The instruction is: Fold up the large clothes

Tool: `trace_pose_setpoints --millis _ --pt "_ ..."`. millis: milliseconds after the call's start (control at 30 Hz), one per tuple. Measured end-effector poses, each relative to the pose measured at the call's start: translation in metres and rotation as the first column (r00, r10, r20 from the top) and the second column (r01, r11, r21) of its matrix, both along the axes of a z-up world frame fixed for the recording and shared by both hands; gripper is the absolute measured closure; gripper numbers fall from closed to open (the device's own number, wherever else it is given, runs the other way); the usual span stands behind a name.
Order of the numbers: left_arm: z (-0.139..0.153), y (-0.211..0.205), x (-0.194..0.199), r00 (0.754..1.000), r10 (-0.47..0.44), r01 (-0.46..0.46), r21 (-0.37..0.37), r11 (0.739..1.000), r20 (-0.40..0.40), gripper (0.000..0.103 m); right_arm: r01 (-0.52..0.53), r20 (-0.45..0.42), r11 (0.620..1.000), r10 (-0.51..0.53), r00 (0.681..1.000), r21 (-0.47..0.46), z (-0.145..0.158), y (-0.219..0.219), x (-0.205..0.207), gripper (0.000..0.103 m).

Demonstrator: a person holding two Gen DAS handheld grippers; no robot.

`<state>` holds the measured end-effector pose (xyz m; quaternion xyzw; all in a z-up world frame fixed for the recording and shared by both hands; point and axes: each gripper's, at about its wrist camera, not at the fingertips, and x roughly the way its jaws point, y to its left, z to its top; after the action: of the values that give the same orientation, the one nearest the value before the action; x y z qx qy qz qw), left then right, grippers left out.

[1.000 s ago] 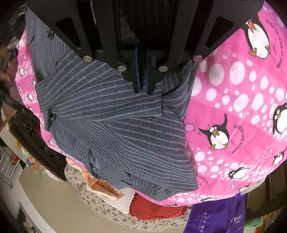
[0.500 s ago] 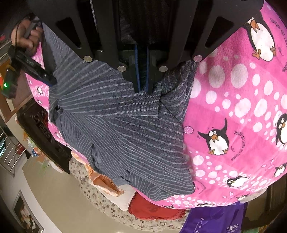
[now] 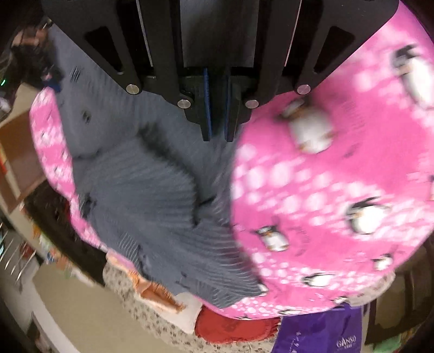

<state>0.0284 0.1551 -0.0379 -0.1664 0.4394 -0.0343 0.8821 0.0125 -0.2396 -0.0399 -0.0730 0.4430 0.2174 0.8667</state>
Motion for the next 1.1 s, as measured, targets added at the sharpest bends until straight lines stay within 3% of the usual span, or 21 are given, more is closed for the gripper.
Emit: trace_pose_setpoints --millis 67,133,200,400,533,700,900,1033,1067,1100 --pt "0.0 0.015 -0.02 0.999 0.026 -0.025 0.044 0.999 -0.022 0.096 0.015 0.001 1.0 -0.015 1.0 0.024 0.003 -0.006 -0.006 0.059" --pt "-0.003 0.025 -0.036 0.997 0.053 -0.049 0.084 0.995 -0.05 0.079 0.057 0.038 0.998 -0.058 0.998 0.012 0.009 -0.011 -0.012 0.059" --pt "-0.007 0.028 -0.055 0.996 0.051 -0.043 0.113 0.993 -0.071 0.07 0.102 0.082 0.995 -0.102 0.991 -0.005 0.016 -0.017 -0.018 0.059" --pt "-0.011 0.009 -0.097 0.999 -0.027 0.03 0.077 0.997 -0.043 0.064 0.145 0.082 0.987 -0.151 0.985 0.075 0.018 -0.044 -0.034 0.056" --pt "-0.011 0.011 -0.103 0.999 -0.038 0.039 0.014 0.999 -0.036 0.062 0.143 0.066 0.984 -0.15 0.987 0.102 0.012 -0.051 -0.047 0.049" --pt "-0.001 0.014 -0.099 1.0 -0.016 0.016 0.02 1.0 0.003 0.062 0.147 0.023 0.978 -0.152 0.988 0.151 0.002 -0.061 -0.061 0.044" --pt "-0.005 0.002 -0.09 0.997 -0.072 0.073 0.029 0.997 -0.014 0.062 0.076 -0.029 0.967 -0.071 0.997 0.243 -0.008 -0.059 -0.061 0.044" --pt "0.005 0.011 -0.094 0.999 -0.032 0.031 0.029 0.999 0.024 0.062 0.032 -0.032 0.956 -0.024 0.999 0.291 -0.007 -0.057 -0.059 0.046" --pt "0.007 0.013 -0.095 0.999 -0.019 0.017 0.033 0.999 0.039 0.059 0.03 -0.033 0.959 -0.022 0.999 0.282 -0.008 -0.056 -0.058 0.047" --pt "0.009 0.014 -0.096 0.999 -0.009 0.008 0.035 0.999 0.048 0.047 0.031 -0.038 0.962 -0.022 0.999 0.273 -0.01 -0.056 -0.057 0.048"
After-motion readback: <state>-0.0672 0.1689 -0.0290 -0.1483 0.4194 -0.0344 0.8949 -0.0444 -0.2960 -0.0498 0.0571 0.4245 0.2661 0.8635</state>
